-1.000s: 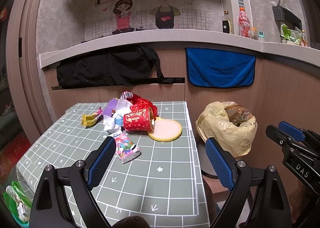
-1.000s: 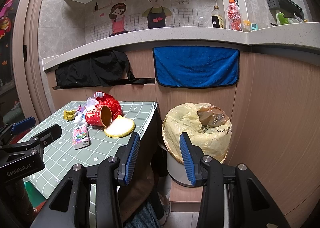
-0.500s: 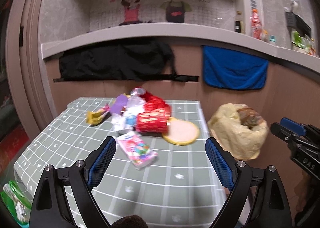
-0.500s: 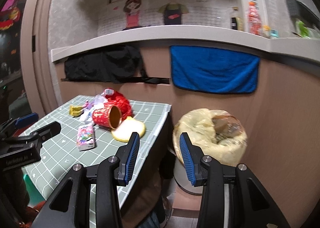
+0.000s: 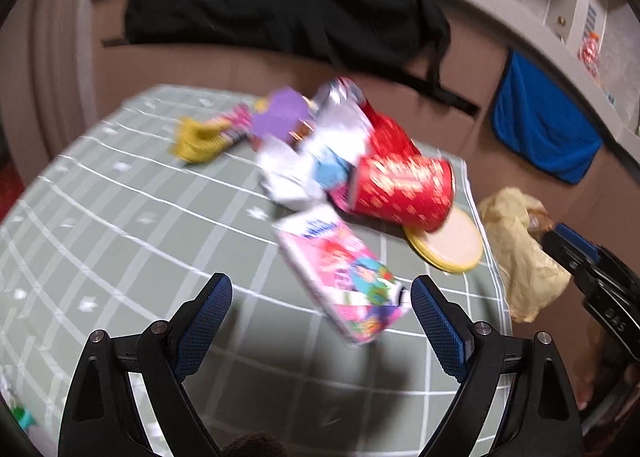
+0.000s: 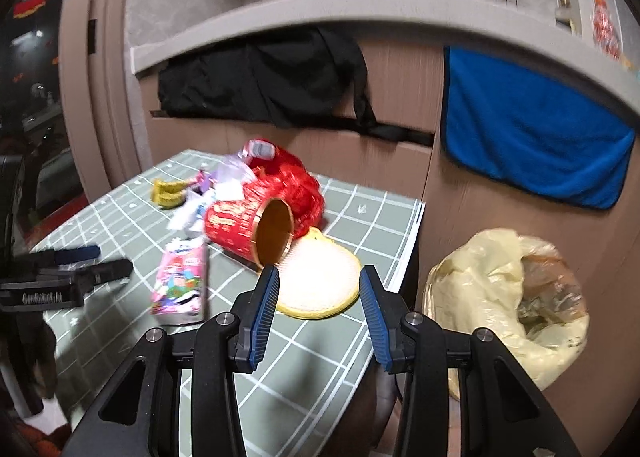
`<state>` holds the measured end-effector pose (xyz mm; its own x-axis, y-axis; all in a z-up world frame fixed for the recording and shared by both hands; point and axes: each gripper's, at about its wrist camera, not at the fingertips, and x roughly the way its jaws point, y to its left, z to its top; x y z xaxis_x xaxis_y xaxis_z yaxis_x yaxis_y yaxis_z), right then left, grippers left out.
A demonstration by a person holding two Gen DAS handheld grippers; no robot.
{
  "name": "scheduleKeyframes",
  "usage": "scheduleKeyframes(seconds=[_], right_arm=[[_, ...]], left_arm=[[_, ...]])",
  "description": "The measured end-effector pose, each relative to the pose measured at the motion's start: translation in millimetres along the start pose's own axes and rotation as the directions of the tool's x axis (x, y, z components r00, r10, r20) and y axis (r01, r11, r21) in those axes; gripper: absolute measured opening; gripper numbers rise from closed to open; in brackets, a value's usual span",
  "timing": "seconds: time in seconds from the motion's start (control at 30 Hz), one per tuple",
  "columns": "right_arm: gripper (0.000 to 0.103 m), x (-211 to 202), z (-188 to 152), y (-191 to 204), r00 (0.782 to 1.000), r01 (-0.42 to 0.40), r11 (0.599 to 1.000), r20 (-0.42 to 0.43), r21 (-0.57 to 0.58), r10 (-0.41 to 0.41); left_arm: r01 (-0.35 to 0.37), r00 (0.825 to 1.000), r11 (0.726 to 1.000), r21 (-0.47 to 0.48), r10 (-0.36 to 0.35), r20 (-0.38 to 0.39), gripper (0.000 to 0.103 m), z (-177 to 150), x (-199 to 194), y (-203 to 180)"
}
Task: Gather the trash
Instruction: 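Grasp the pink Kleenex pack with the left tool while the right tool grasps the red cup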
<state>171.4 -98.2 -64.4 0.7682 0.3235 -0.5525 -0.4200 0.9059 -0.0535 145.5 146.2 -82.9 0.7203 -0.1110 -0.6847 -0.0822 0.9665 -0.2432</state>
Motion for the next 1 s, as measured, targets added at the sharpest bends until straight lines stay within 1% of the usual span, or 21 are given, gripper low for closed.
scheduleKeyframes(seconds=[0.1, 0.17, 0.2, 0.27, 0.4, 0.47, 0.6, 0.73, 0.9, 0.93, 0.97, 1.0], right_arm=[[0.039, 16.5, -3.7, -12.3, 1.000, 0.008, 0.999, -0.027, 0.041, -0.006], [0.039, 25.2, -7.1, -20.4, 0.999, 0.010, 0.998, -0.044, 0.068, -0.007], [0.039, 29.7, -9.5, -24.2, 0.998, 0.012, 0.997, -0.054, 0.080, -0.008], [0.039, 38.8, -14.8, -30.1, 0.997, 0.023, 0.995, -0.076, 0.095, -0.016], [0.039, 52.8, -22.8, -38.0, 0.993, 0.014, 0.992, -0.115, 0.123, 0.000], [0.039, 57.0, -25.8, -40.3, 0.993, 0.016, 0.992, -0.121, 0.127, 0.000], [0.039, 63.4, -27.9, -40.7, 0.991, 0.001, 0.989, -0.131, 0.147, 0.018], [0.039, 65.8, -27.2, -32.8, 0.990, -0.019, 0.990, -0.136, 0.138, 0.038], [0.039, 65.0, -26.3, -20.9, 0.990, -0.029, 0.994, -0.135, 0.102, 0.042], [0.039, 65.1, -26.5, -19.7, 0.990, -0.030, 0.994, -0.137, 0.101, 0.044], [0.039, 65.0, -26.8, -18.5, 0.989, -0.032, 0.994, -0.139, 0.101, 0.046], [0.039, 65.2, -26.9, -17.5, 0.989, -0.034, 0.994, -0.140, 0.100, 0.048]], left_arm=[[-0.040, 0.999, 0.997, 0.063, 0.041, -0.024, 0.090, 3.9, 24.7, -22.5], [-0.095, 0.994, 0.991, 0.097, 0.099, -0.040, 0.090, 6.2, 40.5, -35.1], [-0.109, 0.991, 0.989, 0.102, 0.116, -0.063, 0.090, 7.3, 50.4, -40.3], [-0.104, 0.990, 0.989, 0.109, 0.114, -0.087, 0.090, 7.7, 60.5, -44.8], [-0.142, 0.987, 0.976, 0.163, 0.153, -0.052, 0.090, 3.4, 62.6, -40.8], [-0.136, 0.988, 0.979, 0.152, 0.145, -0.044, 0.090, 2.2, 58.5, -25.7], [-0.117, 0.990, 0.986, 0.118, 0.125, -0.062, 0.091, 2.3, 56.5, 2.9], [-0.104, 0.992, 0.989, 0.104, 0.111, -0.064, 0.091, 1.8, 52.4, 12.6], [-0.082, 0.996, 0.995, 0.048, 0.083, -0.035, 0.090, 1.0, 45.8, 20.7], [-0.065, 0.997, 0.997, 0.029, 0.066, -0.034, 0.088, 2.0, 45.0, 21.7], [-0.048, 0.998, 0.999, 0.017, 0.049, -0.033, 0.085, 3.7, 44.9, 21.1], [-0.039, 0.999, 0.999, 0.016, 0.039, -0.036, 0.083, 5.7, 46.0, 19.9]])
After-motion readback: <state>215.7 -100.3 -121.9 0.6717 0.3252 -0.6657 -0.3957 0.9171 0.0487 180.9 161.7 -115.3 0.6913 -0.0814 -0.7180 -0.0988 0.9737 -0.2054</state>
